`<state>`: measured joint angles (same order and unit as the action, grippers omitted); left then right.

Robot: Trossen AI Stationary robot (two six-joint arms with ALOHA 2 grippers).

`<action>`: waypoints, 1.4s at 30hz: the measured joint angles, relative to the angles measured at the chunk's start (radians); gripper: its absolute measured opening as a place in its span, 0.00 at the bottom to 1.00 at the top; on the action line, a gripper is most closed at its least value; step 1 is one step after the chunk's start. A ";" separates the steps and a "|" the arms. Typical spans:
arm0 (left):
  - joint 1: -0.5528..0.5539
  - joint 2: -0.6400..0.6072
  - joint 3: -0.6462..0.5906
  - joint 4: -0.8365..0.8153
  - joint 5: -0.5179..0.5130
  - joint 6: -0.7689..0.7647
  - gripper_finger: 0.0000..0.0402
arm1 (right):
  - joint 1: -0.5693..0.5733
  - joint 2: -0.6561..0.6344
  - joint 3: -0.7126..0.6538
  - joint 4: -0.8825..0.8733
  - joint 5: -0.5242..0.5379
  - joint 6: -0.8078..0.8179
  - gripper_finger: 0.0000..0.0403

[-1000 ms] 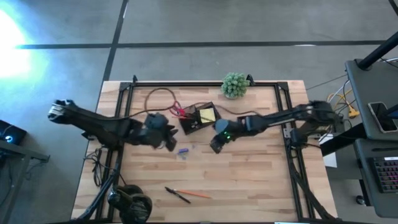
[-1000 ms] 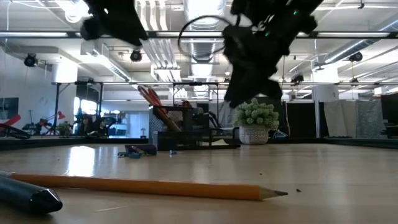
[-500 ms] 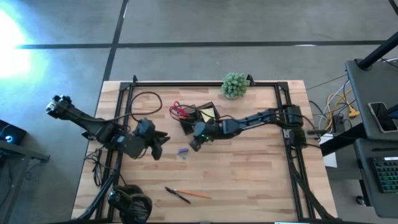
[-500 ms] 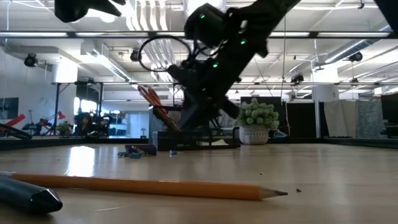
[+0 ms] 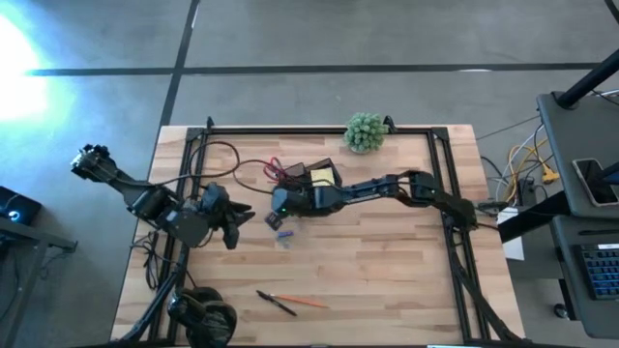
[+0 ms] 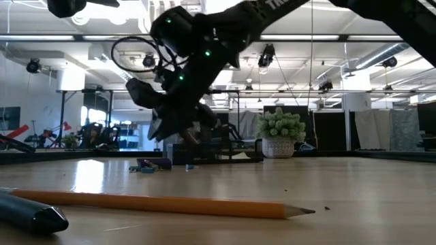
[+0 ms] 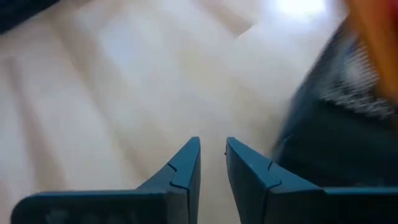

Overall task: Pick and place office supplies into organizer
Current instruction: Adjust the desk organizer

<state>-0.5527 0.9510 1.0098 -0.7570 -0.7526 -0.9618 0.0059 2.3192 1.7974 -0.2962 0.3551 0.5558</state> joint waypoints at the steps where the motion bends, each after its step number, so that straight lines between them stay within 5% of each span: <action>1: -0.002 -0.006 -0.001 0.001 -0.002 0.001 0.23 | 0.000 0.008 0.028 -0.028 0.015 -0.008 0.17; 11: -0.019 -0.017 -0.001 -0.018 -0.015 0.035 0.23 | 0.071 -0.002 0.117 -0.269 -0.146 -0.045 0.17; 20: -0.019 0.004 -0.002 -0.020 -0.035 0.061 0.23 | 0.052 0.000 0.053 -0.360 0.032 0.155 0.17; 33: -0.019 0.015 -0.003 -0.022 -0.038 0.061 0.23 | -0.027 0.004 0.070 -0.212 -0.044 0.014 0.18; 38: -0.019 0.015 -0.003 -0.023 -0.040 0.061 0.23 | 0.021 -0.058 0.070 -0.330 -0.019 0.062 0.18; 42: -0.019 0.015 -0.003 -0.023 -0.052 0.061 0.23 | 0.023 -0.133 0.061 -0.585 0.060 0.311 0.17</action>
<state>-0.5716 0.9663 1.0073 -0.7797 -0.8044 -0.9012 0.0291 2.1865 1.8583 -0.8809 0.4149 0.8667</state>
